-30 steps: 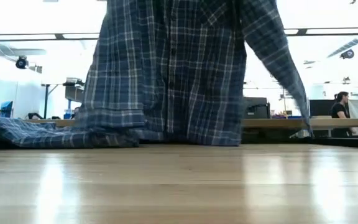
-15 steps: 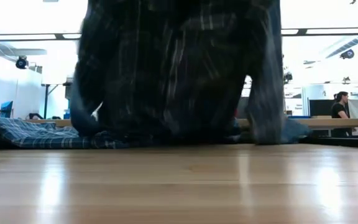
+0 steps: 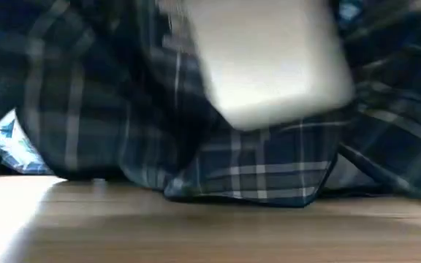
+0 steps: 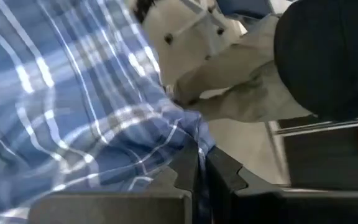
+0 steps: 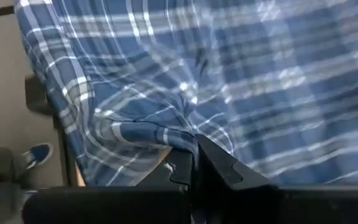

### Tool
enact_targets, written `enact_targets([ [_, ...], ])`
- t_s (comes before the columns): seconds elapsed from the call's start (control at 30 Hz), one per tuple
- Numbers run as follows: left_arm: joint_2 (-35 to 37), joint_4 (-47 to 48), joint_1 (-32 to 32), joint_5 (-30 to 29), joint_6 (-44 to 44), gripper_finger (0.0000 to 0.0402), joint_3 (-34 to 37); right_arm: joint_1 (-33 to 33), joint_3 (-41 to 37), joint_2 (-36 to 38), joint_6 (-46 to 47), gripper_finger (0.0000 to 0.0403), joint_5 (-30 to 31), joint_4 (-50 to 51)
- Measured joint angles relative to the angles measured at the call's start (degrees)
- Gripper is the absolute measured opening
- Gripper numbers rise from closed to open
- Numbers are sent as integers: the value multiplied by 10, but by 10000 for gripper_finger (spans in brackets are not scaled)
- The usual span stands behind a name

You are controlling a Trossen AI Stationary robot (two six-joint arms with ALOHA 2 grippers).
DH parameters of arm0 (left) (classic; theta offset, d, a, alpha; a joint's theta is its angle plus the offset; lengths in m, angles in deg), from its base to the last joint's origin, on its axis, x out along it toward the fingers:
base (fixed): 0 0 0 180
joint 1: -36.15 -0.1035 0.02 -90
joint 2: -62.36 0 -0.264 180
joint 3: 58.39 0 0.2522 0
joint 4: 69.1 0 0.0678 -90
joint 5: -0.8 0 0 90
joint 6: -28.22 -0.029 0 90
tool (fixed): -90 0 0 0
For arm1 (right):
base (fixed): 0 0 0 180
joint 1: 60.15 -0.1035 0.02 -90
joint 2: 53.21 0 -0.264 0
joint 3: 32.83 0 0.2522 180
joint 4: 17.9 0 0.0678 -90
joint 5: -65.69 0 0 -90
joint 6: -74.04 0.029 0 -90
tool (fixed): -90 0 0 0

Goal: Fold Laundry from Bin
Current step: Fold the blue patterned long sleeve shirt

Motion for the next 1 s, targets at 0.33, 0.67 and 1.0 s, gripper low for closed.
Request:
enact_targets([
  [0.33, -37, -121, 51, -88, 174, 0, 151, -43, -13, -128, 43, 9, -79, -18],
  [0.67, -42, -48, 69, -67, 279, 53, 155, -49, 16, -130, 66, 90, -181, -25],
  [1.0, -35, 245, 134, -156, 317, 176, -25, -97, 3, 15, 370, 264, -72, 173],
])
